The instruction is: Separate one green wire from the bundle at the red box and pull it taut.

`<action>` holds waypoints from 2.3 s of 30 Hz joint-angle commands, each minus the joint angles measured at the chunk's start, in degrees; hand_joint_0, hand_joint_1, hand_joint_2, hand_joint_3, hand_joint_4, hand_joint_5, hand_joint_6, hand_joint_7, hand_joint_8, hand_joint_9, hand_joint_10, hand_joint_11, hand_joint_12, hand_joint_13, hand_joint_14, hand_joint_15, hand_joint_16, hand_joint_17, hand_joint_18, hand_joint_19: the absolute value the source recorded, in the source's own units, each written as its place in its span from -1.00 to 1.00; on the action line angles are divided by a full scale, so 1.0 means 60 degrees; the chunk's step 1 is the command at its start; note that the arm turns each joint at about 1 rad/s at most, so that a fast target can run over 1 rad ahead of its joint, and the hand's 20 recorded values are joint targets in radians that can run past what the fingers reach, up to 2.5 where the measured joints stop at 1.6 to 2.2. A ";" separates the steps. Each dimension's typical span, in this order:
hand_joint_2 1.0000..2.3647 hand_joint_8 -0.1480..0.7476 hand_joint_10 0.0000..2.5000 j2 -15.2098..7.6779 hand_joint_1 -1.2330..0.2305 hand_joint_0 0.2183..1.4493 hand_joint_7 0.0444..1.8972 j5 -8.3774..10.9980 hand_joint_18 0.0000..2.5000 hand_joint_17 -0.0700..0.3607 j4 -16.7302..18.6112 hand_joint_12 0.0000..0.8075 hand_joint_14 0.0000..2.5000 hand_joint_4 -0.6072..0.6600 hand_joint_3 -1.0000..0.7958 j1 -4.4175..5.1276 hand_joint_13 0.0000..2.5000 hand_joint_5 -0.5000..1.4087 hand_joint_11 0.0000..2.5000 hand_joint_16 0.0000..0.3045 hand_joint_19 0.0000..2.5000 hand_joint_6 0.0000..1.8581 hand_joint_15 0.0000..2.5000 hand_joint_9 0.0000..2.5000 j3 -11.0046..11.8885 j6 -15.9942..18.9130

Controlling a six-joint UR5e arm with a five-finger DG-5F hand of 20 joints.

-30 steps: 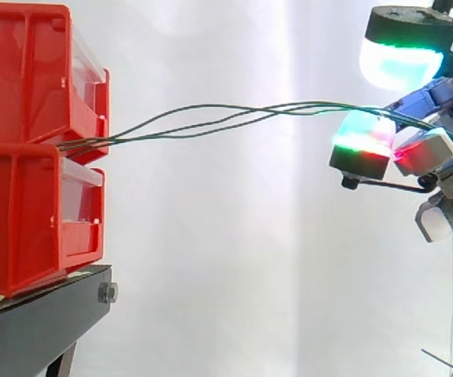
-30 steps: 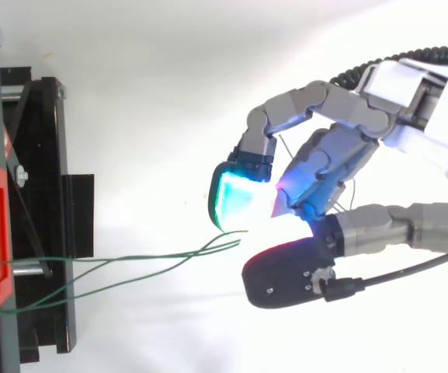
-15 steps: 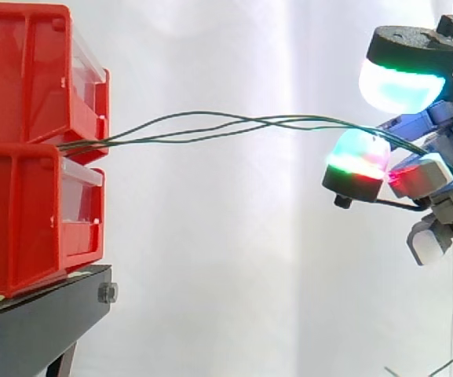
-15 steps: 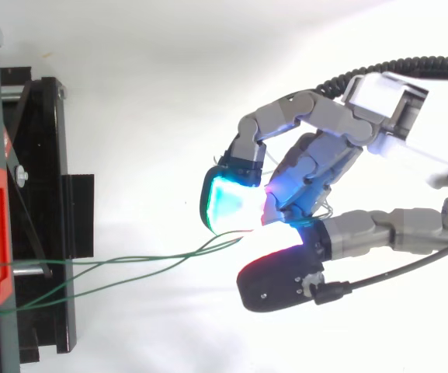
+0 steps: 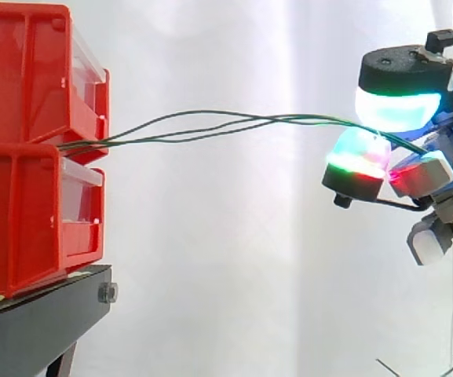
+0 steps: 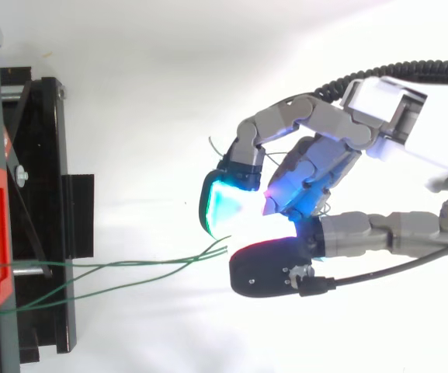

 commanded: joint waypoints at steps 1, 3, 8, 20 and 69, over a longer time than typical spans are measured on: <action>-0.98 -0.01 -0.98 0.0001 -0.24 -0.39 0.05 0.0012 -0.39 -0.03 0.0007 -0.08 -0.99 0.18 -0.09 -0.0006 0.11 -0.66 -0.07 -0.59 -0.45 -0.05 0.04 -0.04 0.0008 0.0011; -0.98 0.02 -0.98 0.0001 -0.17 -0.40 0.08 -0.0003 -0.37 0.00 0.0007 -0.02 -0.99 0.19 -0.07 0.0009 0.13 -0.65 -0.08 -0.57 -0.46 -0.05 0.03 -0.02 0.0008 0.0011; -0.99 0.06 -0.98 0.0001 -0.09 -0.41 0.10 -0.0003 -0.33 0.05 -0.0007 0.04 -0.99 0.20 -0.04 0.0009 0.15 -0.64 -0.10 -0.54 -0.46 -0.04 0.01 0.03 0.0008 0.0040; -1.00 -0.03 -0.98 0.0001 -0.07 -0.55 0.15 0.0026 -0.34 -0.03 0.0007 -0.08 -0.99 0.18 -0.44 0.0009 0.17 -0.63 -0.07 -0.59 -0.43 -0.09 0.04 0.08 -0.0007 0.0011; -1.00 -0.09 -0.98 -0.0014 -0.45 -0.41 0.05 0.0055 -0.47 -0.08 0.0037 -0.08 -0.98 0.16 -0.43 0.0097 -0.07 -0.68 -0.08 -0.63 -0.46 -0.06 -0.05 -0.13 0.0008 0.1007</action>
